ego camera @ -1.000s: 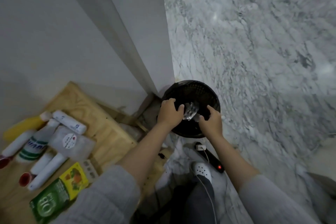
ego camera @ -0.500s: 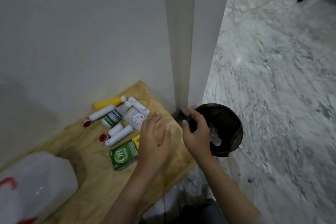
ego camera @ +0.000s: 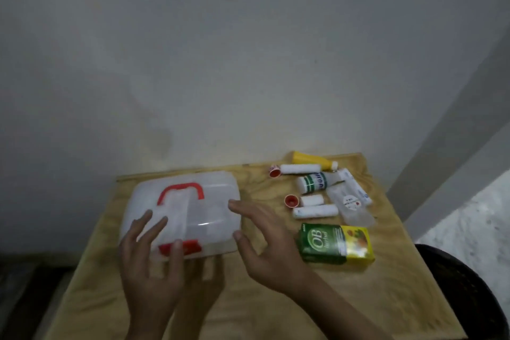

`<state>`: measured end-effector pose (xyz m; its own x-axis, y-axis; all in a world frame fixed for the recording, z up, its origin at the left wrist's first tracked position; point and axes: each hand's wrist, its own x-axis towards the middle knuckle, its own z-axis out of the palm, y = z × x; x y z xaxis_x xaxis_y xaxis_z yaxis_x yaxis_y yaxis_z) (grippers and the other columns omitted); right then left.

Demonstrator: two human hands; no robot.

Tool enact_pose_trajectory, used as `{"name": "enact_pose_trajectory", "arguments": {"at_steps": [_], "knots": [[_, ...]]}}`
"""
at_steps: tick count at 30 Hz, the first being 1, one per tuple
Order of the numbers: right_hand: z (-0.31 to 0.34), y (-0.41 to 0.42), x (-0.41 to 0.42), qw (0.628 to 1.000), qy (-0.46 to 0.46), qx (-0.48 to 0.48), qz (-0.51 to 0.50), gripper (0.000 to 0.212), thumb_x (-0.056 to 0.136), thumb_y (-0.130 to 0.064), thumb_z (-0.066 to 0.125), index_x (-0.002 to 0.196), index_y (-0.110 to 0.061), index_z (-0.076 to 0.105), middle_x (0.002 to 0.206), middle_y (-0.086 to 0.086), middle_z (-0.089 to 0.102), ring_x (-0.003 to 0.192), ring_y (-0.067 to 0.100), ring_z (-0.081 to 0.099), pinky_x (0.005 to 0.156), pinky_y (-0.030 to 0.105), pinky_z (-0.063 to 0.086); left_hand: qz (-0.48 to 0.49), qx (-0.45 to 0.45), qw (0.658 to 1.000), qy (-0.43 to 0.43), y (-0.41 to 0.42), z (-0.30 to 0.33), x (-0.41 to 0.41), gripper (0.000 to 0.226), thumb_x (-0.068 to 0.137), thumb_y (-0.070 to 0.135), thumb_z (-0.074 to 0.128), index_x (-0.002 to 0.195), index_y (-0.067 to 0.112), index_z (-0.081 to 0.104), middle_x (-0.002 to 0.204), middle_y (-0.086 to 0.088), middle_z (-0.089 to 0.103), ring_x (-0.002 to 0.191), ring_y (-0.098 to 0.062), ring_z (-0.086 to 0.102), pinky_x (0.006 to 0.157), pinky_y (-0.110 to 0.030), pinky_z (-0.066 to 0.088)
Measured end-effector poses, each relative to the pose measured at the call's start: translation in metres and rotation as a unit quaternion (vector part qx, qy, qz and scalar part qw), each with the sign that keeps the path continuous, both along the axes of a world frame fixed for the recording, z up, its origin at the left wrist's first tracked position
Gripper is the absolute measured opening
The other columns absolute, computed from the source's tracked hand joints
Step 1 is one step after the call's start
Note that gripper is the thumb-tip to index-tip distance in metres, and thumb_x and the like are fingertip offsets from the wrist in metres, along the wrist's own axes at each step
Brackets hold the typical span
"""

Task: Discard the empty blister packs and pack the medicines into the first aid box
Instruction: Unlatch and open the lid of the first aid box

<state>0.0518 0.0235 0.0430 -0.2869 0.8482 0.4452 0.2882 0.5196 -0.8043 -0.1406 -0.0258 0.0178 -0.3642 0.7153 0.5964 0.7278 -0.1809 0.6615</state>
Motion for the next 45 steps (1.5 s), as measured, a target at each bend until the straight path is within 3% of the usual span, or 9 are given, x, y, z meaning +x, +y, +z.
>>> {"name": "enact_pose_trajectory", "arguments": {"at_steps": [5,7,12,15,18,24,29,38,45], "knots": [[-0.031,0.002,-0.036,0.985,-0.094,0.115,0.087,0.038,0.087,-0.021,0.058,0.124,-0.024,0.056,0.136,-0.007,0.055,0.136,0.007,0.037,0.115,0.04,0.025,0.013,-0.008,0.999,-0.03,-0.015,-0.038,-0.052,0.049,0.079,0.038,0.059,0.122,0.014,0.06,0.141,-0.001,0.046,0.134,-0.02,0.041,0.111,-0.026,0.032],[-0.044,0.006,-0.04,0.973,-0.134,0.168,0.085,0.037,0.087,-0.026,0.057,0.123,-0.027,0.055,0.137,-0.007,0.053,0.138,0.009,0.035,0.116,0.046,0.019,-0.023,-0.009,0.999,-0.041,-0.018,-0.051,-0.062,0.053,0.078,0.039,0.062,0.126,0.018,0.057,0.144,0.007,0.041,0.137,-0.013,0.037,0.11,-0.031,0.036],[-0.066,0.016,-0.043,0.944,-0.171,0.273,0.067,0.038,0.08,-0.031,0.066,0.117,-0.026,0.06,0.137,0.0,0.053,0.136,0.02,0.038,0.11,0.06,0.026,-0.057,-0.004,0.998,-0.038,-0.013,-0.069,-0.07,0.068,0.075,0.029,0.074,0.137,0.03,0.047,0.151,0.012,0.028,0.14,-0.013,0.031,0.097,-0.047,0.05],[-0.071,0.017,-0.047,0.935,-0.177,0.302,0.049,0.04,0.077,-0.032,0.069,0.115,-0.026,0.059,0.136,0.004,0.053,0.134,0.024,0.04,0.104,0.064,0.03,-0.055,0.014,0.998,-0.025,-0.01,-0.073,-0.071,0.071,0.076,0.023,0.077,0.136,0.04,0.044,0.149,0.018,0.026,0.14,-0.009,0.028,0.101,-0.034,0.047],[-0.074,0.023,-0.049,0.923,-0.192,0.334,0.029,0.046,0.075,-0.034,0.072,0.118,-0.024,0.057,0.137,0.012,0.051,0.132,0.03,0.042,0.1,0.065,0.035,-0.034,0.029,0.999,0.006,-0.006,-0.074,-0.07,0.072,0.076,0.025,0.078,0.135,0.044,0.04,0.147,0.015,0.027,0.136,-0.006,0.027,0.097,-0.019,0.04],[-0.075,0.037,-0.052,0.908,-0.218,0.356,-0.037,0.044,0.08,-0.04,0.066,0.121,-0.027,0.056,0.134,0.018,0.053,0.13,0.038,0.04,0.099,0.066,0.035,-0.025,0.018,0.998,0.048,0.007,-0.069,-0.077,0.078,0.067,0.037,0.081,0.131,0.046,0.038,0.142,0.01,0.025,0.127,-0.01,0.032,0.085,-0.042,0.057],[-0.076,0.042,-0.051,0.905,-0.218,0.364,-0.017,0.044,0.082,-0.047,0.063,0.12,-0.025,0.06,0.132,0.017,0.055,0.127,0.038,0.043,0.096,0.062,0.04,-0.023,0.022,0.998,0.06,0.016,-0.071,-0.076,0.079,0.068,0.035,0.082,0.13,0.044,0.034,0.142,0.009,0.023,0.124,-0.025,0.043,0.081,-0.041,0.058],[-0.064,0.044,-0.057,0.928,-0.124,0.351,-0.028,0.027,0.085,-0.037,0.063,0.1,-0.015,0.071,0.114,0.009,0.067,0.11,0.026,0.058,0.085,0.051,0.047,-0.015,0.017,0.998,0.053,0.019,-0.073,-0.077,0.078,0.068,0.033,0.082,0.129,0.045,0.036,0.146,0.004,0.023,0.123,-0.008,0.032,0.086,-0.034,0.055],[-0.063,0.044,-0.065,0.944,-0.07,0.321,-0.036,0.019,0.084,-0.024,0.066,0.102,-0.018,0.063,0.107,0.003,0.069,0.108,0.016,0.059,0.088,0.053,0.047,0.0,0.026,0.999,0.022,0.02,-0.066,-0.065,0.072,0.065,0.053,0.078,0.125,0.041,0.04,0.143,0.004,0.027,0.12,0.0,0.032,0.08,-0.009,0.041]]}}
